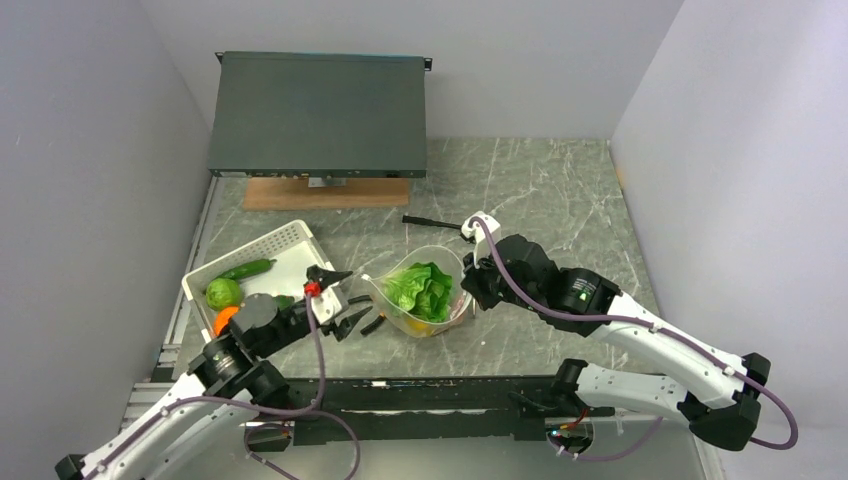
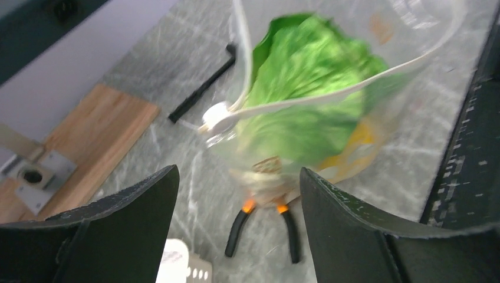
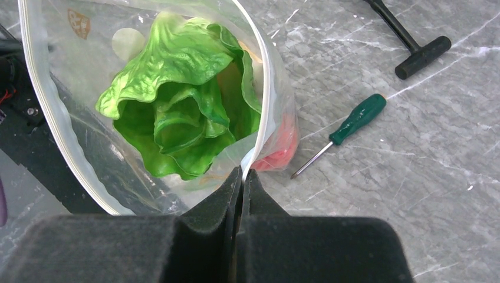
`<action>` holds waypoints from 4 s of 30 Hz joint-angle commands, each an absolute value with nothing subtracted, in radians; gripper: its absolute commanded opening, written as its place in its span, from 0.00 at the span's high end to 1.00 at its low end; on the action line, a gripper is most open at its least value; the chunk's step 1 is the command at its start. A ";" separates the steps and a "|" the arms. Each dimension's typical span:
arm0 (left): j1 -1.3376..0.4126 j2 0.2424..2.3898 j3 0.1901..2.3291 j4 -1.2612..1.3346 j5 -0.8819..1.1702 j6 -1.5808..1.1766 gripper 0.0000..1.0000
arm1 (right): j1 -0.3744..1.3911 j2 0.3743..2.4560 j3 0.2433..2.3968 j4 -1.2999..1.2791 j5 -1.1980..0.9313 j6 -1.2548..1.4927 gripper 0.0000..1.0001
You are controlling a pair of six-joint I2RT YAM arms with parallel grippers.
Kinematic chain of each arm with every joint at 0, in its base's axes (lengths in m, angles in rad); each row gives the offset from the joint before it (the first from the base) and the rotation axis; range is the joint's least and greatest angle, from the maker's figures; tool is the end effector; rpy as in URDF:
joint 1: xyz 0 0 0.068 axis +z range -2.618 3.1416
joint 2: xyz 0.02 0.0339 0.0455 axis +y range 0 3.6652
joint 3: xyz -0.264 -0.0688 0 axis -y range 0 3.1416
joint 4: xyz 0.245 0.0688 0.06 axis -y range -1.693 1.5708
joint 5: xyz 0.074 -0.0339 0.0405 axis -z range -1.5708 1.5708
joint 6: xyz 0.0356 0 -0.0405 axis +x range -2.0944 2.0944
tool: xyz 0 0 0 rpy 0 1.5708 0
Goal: Place the food in the zip-top bag and seal the zipper
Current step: Adjust the zipper food storage bag at the center of the board, then zip the zipper food storage bag at the center of the board.
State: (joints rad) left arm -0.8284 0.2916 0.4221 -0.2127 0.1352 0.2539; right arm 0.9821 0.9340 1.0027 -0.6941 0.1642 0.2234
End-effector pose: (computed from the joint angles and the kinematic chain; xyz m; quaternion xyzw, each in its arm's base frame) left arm 0.0716 -0.0852 0.2718 0.4173 0.6055 -0.2391 0.6341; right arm 0.1113 0.1563 0.3386 -0.2939 0.8381 0.1971 0.4152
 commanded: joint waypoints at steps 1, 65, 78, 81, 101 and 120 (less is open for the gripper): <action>-0.633 0.370 0.387 -0.104 0.359 0.334 0.20 | 0.974 0.927 1.012 -0.665 0.138 0.191 1.00; -0.293 0.717 0.471 0.039 1.065 0.207 1.00 | 1.055 1.137 1.362 -0.794 0.315 0.052 0.34; -0.272 0.759 0.497 0.043 1.135 0.168 1.00 | 1.178 1.292 1.377 -0.456 0.046 -0.125 0.22; -0.272 0.737 0.486 0.047 1.120 0.169 1.00 | 1.179 1.286 1.303 -0.331 -0.106 -0.181 0.30; -0.270 0.682 0.468 0.068 1.121 0.168 1.00 | 1.166 1.379 1.157 -0.087 -0.216 -0.362 0.52; -0.270 0.677 0.470 0.064 1.120 0.174 1.00 | 1.166 1.410 1.224 -0.177 -0.170 -0.362 1.00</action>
